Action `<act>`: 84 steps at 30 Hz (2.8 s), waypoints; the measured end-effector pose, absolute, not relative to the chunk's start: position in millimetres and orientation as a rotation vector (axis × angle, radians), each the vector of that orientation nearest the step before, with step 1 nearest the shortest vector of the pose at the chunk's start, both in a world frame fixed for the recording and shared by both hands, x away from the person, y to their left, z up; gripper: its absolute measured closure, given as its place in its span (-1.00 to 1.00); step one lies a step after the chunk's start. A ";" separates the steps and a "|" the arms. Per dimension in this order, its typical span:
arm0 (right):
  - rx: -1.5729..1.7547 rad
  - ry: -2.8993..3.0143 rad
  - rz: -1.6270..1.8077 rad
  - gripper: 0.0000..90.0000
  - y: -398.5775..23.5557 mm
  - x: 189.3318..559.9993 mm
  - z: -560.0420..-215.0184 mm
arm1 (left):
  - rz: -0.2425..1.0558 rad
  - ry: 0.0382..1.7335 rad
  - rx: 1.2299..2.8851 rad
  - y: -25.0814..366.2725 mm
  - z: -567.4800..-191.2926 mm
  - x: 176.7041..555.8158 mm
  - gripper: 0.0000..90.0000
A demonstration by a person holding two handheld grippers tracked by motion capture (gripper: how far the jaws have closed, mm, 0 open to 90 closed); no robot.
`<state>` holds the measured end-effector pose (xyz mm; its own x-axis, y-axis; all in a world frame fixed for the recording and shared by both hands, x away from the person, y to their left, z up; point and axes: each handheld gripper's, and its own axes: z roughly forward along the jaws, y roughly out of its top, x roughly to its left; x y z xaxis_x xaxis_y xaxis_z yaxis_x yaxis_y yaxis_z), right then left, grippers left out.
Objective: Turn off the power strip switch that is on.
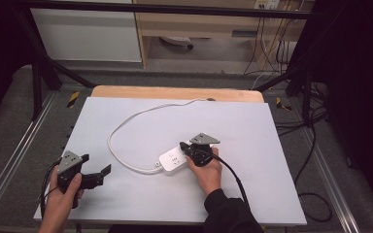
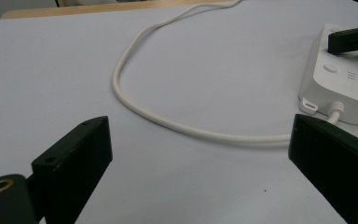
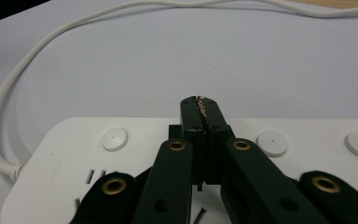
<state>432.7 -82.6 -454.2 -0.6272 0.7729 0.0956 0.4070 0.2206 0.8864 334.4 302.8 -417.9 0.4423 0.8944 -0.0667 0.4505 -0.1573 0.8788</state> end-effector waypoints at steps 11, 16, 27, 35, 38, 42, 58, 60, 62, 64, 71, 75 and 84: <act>1.094 2.134 1.376 1.00 -79.9 430.9 -454.3 | 0.606 1.158 1.780 302.8 -418.1 334.6 -0.87; 1.073 2.134 1.366 1.00 -78.8 430.2 -454.5 | 0.608 1.157 1.784 302.5 -418.1 334.2 -0.87; 1.078 2.121 1.363 1.00 -77.8 428.6 -455.3 | 0.605 1.161 1.788 302.3 -418.5 334.1 -0.87; 1.092 2.117 1.383 1.00 -79.5 427.4 -456.3 | 0.605 1.164 1.789 302.9 -418.7 334.4 -0.87; 1.089 2.119 1.381 1.00 -79.5 427.7 -456.5 | 0.605 1.166 1.786 303.0 -418.7 334.4 -0.87; 1.086 2.125 1.377 1.00 -79.6 428.3 -456.0 | 0.605 1.167 1.787 303.0 -418.8 334.4 -0.87; 1.079 2.107 1.365 1.00 -78.0 427.2 -457.6 | 0.605 1.171 1.782 304.8 -418.6 334.5 -0.87; 1.081 2.107 1.367 1.00 -78.2 427.3 -457.7 | 0.604 1.175 1.780 305.2 -418.6 334.5 -0.87; 1.084 2.108 1.368 1.00 -78.2 427.3 -457.6 | 0.604 1.177 1.781 305.2 -418.8 334.6 -0.87; 1.082 2.107 1.368 1.00 -78.2 427.3 -457.7 | 0.603 1.176 1.781 304.9 -419.0 334.7 -0.87; 1.081 2.105 1.369 1.00 -78.1 427.0 -457.7 | 0.602 1.178 1.783 305.0 -419.4 335.1 -0.87; 1.084 2.106 1.372 1.00 -78.5 427.4 -457.7 | 0.600 1.178 1.787 305.1 -419.9 335.6 -0.87; 1.059 2.126 1.363 1.00 -78.7 425.4 -456.5 | 0.598 1.179 1.791 305.8 -420.5 336.1 -0.87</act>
